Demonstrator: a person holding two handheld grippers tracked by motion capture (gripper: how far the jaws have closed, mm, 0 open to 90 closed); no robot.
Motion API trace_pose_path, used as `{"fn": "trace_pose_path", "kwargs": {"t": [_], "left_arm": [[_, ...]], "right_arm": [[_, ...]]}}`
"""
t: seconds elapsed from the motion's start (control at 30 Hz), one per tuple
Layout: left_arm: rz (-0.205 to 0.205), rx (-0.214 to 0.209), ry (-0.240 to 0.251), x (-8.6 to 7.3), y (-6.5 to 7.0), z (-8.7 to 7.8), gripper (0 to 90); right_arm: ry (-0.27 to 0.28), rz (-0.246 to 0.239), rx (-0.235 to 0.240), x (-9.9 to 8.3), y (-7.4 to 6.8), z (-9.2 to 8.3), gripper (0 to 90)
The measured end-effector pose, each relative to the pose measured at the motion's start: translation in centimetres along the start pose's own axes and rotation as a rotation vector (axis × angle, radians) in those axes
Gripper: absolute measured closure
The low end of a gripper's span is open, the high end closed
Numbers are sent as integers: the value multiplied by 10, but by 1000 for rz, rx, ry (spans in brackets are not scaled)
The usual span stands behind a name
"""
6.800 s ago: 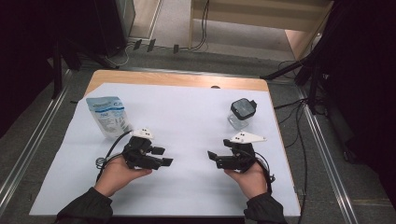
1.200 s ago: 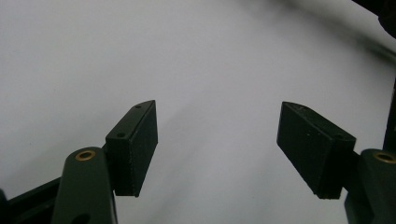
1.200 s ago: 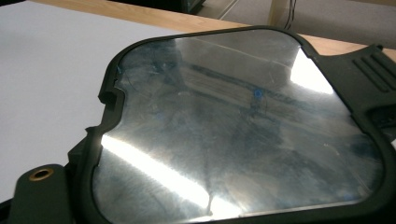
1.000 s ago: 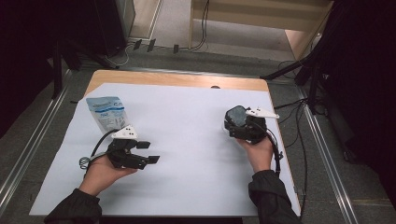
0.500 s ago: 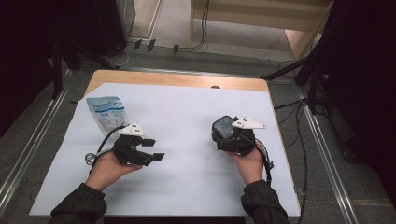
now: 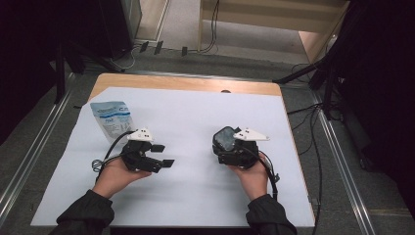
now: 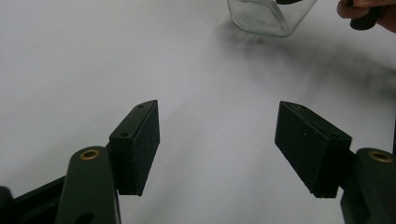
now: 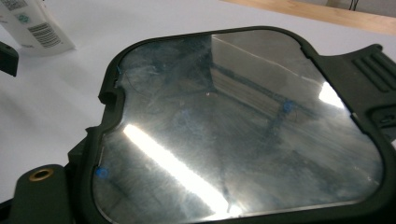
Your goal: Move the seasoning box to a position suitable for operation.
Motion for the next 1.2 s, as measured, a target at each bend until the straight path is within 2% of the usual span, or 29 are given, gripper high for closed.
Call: {"fn": "trace_pose_path", "kwargs": {"t": [0.27,0.37,0.5,0.63,0.77,0.9,1.07,1.17,1.2], "left_arm": [[-2,5,-2,-2,0,0,321],[0,12,-4,-3,0,-1,321],[-7,12,-5,-5,1,-2,321],[-8,12,-6,-7,1,-2,321],[-10,19,-10,-9,0,-3,321],[-19,19,-5,-10,-1,-5,321],[-18,22,-4,-11,-1,-5,320],[-17,21,-6,-10,-1,-5,320],[-16,21,-8,-10,-1,-5,321]], "right_arm": [[-10,1,36,-1,-12,13,151],[-17,-20,45,0,-20,19,151],[-17,-26,56,1,-26,26,151],[-16,-13,80,-1,-35,37,150],[-27,-41,77,-4,-43,46,150],[-9,-76,67,-5,-47,49,148],[-13,-57,78,-6,-47,48,138],[-12,-15,103,-4,-46,44,80],[-14,-14,113,-4,-45,42,67]]}}
Point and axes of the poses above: each handheld gripper's, and its own axes: z roughly forward along the jaws, x roughly out of its top, y roughly to its right, the point moved 2 cm from there along z, roughly forward along the jaws, and after that the axes turned 6 degrees about -z, right-handed, at the moved point
